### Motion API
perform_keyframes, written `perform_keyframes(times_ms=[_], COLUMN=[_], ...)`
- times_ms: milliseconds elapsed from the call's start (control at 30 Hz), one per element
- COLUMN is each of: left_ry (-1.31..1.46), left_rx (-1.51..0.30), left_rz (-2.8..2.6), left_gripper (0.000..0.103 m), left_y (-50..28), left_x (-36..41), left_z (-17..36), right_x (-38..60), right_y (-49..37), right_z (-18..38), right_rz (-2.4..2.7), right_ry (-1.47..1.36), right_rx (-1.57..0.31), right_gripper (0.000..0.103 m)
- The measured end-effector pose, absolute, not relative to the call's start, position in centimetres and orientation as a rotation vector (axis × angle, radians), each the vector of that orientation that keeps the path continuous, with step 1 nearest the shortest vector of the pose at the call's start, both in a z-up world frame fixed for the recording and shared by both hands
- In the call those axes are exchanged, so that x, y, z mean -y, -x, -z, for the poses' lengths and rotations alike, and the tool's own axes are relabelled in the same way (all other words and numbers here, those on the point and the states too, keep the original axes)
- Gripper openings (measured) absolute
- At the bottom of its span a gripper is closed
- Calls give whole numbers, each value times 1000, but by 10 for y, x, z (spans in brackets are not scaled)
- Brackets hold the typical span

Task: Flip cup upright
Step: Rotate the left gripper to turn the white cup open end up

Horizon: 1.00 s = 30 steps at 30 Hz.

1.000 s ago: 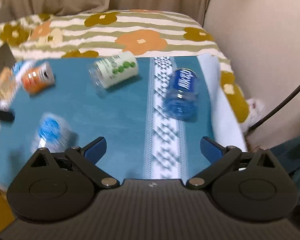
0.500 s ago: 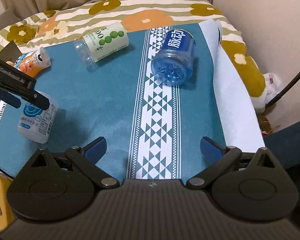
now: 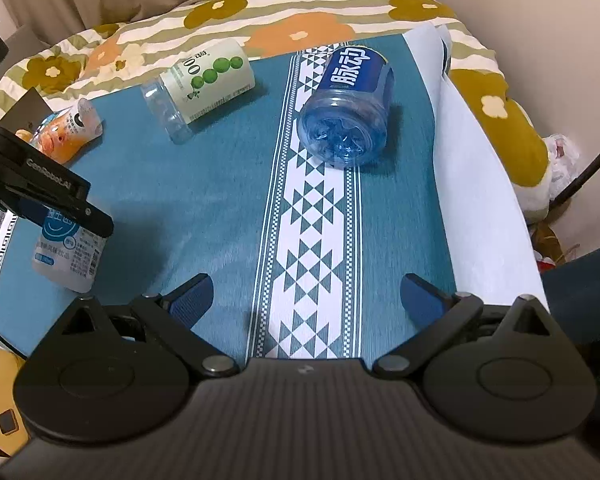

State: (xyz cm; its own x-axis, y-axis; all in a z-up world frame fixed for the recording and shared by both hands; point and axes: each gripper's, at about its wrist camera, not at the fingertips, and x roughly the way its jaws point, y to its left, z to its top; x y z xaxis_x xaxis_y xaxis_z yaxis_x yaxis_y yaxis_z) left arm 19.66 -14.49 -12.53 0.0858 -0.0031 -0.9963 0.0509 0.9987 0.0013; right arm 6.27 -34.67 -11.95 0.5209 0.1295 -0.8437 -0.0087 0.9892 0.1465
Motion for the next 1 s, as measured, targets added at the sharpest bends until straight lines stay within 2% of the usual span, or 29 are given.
perform_keyframes(times_ms=[400, 567, 767, 1000], left_ry=[-44, -40, -40, -47], left_rx=[-1448, -1367, -1142, -848], left_rz=[94, 126, 191, 191], left_gripper=[60, 60, 60, 60], left_y=[-191, -181, -162, -143], left_x=[141, 136, 136, 129], left_z=[118, 98, 87, 108], right_x=[345, 342, 334, 319], right_y=[-66, -67, -67, -62], right_z=[115, 108, 104, 111], right_rz=[-86, -90, -108, -117], right_ry=[-148, -162, -160, -100], right_rx=[-1011, -992, -985, -1022], right_gripper=[103, 103, 103, 103])
